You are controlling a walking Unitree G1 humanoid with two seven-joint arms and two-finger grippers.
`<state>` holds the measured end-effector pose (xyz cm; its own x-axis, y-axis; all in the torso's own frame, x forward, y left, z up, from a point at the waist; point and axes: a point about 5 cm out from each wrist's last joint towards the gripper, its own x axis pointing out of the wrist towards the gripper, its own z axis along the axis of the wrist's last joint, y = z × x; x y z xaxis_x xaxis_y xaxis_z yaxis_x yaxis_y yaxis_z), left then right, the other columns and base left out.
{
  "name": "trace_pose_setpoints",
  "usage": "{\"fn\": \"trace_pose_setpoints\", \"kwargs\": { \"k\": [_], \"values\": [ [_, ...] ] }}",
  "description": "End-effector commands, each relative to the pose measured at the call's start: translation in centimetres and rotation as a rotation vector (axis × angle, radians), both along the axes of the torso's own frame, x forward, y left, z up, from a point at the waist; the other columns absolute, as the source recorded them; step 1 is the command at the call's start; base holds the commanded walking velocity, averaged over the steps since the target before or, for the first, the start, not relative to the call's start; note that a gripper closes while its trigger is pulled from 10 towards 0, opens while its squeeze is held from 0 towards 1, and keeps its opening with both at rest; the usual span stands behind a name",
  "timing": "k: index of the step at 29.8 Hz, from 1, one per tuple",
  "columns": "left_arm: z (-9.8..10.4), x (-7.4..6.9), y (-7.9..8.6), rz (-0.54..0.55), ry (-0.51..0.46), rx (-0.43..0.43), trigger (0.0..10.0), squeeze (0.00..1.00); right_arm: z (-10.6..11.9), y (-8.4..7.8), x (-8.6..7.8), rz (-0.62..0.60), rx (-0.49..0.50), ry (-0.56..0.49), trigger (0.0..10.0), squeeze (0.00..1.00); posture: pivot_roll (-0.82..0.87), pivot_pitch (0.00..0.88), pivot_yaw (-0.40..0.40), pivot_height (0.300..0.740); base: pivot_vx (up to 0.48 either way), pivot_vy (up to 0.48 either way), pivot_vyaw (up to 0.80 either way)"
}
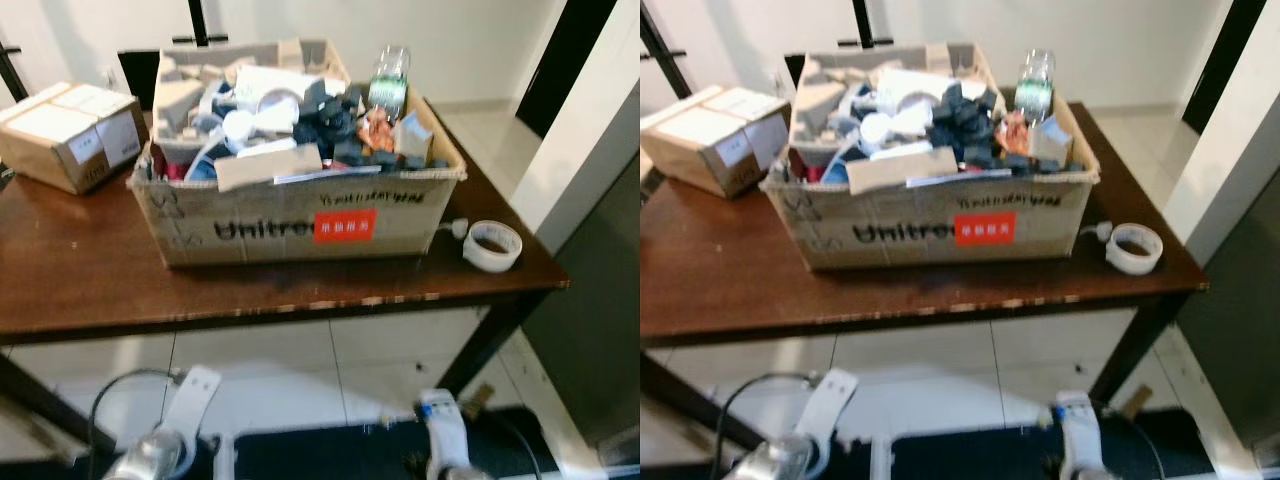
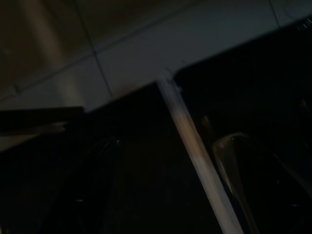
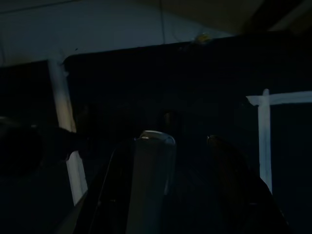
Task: Picking trash to rubbish bin
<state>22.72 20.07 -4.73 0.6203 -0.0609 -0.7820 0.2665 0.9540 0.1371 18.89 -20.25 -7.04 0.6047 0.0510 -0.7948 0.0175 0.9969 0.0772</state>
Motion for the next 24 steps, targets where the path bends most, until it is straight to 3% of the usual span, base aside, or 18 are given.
{"fn": "trace_pose_setpoints", "kwargs": {
  "k": [1, 7, 10, 24],
  "values": [
    [-0.7, -0.6, -0.1, -0.003, 0.027, 0.028, 10.0, 0.00, -0.5, 0.2, -0.7, -0.008, -0.013, 0.010, 10.0, 0.00, 0.04, 0.033, 0.041, 0.740, 0.000, 0.000, 0.00],
    [-1.5, -1.4, -0.3, -0.022, 0.080, 0.044, 10.0, 0.00, -1.0, 0.4, -1.3, -0.038, -0.043, 0.018, 10.0, 0.00, 0.05, 0.000, 0.037, 0.740, 0.000, 0.000, 0.00],
    [-2.0, -2.0, -0.1, -0.078, 0.107, 0.107, 10.0, 0.00, -1.6, 1.2, -2.0, -0.044, -0.020, 0.051, 10.0, 0.00, 0.04, 0.000, 0.044, 0.740, 0.000, 0.000, 0.00],
    [-2.8, -3.0, -0.8, -0.010, 0.112, 0.053, 10.0, 0.00, -1.9, 1.8, -2.2, -0.047, -0.042, 0.054, 10.0, 0.00, 0.05, 0.000, 0.023, 0.740, 0.000, 0.000, 0.00]
  ]
}}
